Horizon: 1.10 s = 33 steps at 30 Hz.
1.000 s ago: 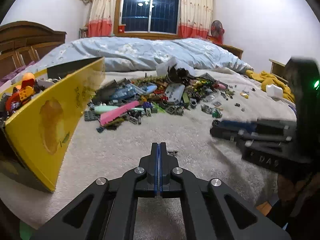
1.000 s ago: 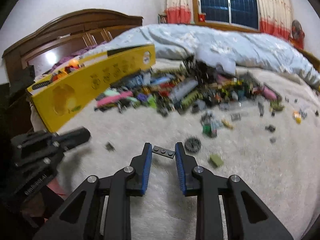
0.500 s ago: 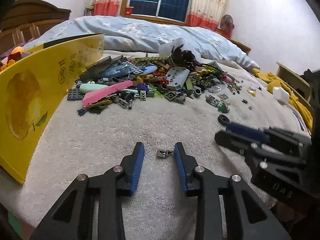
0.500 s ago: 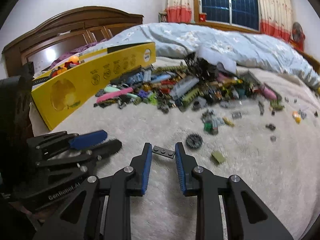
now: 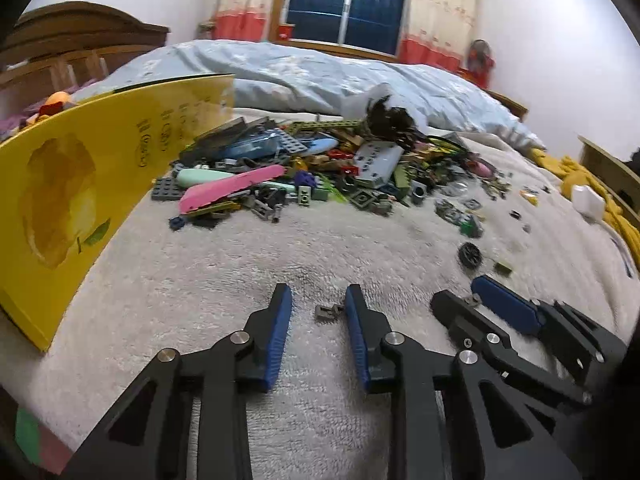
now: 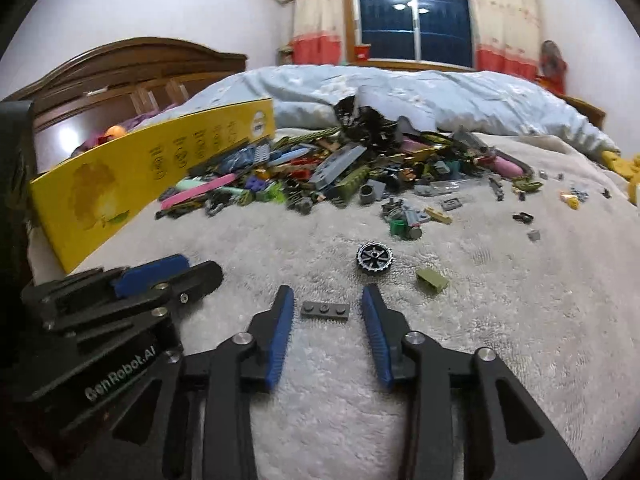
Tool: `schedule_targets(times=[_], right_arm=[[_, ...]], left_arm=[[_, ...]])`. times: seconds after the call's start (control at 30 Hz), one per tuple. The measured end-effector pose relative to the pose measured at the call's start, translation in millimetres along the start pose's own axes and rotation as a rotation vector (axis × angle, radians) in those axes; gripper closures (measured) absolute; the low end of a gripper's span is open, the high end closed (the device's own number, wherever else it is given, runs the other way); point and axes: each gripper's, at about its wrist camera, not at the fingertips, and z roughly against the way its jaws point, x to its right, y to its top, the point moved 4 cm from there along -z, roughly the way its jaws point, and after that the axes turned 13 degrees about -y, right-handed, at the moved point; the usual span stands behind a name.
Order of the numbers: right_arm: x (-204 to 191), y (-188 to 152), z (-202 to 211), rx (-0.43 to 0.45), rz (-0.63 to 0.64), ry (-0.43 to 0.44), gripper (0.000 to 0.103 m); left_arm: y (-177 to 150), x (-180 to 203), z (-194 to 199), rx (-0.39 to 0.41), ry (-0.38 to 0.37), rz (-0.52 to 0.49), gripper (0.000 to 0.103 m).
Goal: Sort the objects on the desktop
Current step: 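Close the right gripper on a dark grey plate while the left grasps a small grey piece, then carry the held pieces in both grippers down into the yellow box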
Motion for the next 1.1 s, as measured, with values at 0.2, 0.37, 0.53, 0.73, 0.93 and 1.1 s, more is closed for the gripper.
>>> schedule_targets(times=[0.2,0.37,0.53,0.73,0.93,1.1], right_arm=[[0,9,5,-0.028,-0.029,-0.052,0.080],[-8,19,22,0.051,0.011,-0.070,0.081],[-22,25,41,0.147,0.069,-0.044,0.080],[-41,29,67,0.262,0.133,-0.033,0.080],[-59,39,94,0.418,0.203,-0.006,0.080],[-73,49,98,0.432,0.206,0.036,0.080]], left_arm=[[7,-6,13,0.049,0.071,0.051,0.093],[16,-3,36,0.133,0.101,-0.026,0.093],[17,-6,54,0.161,0.086,-0.060,0.093],[17,-3,84,0.269,0.108,-0.153,0.093],[21,-4,115,0.370,0.143,-0.209,0.093],[28,-12,130,0.405,0.191,-0.204,0.093]])
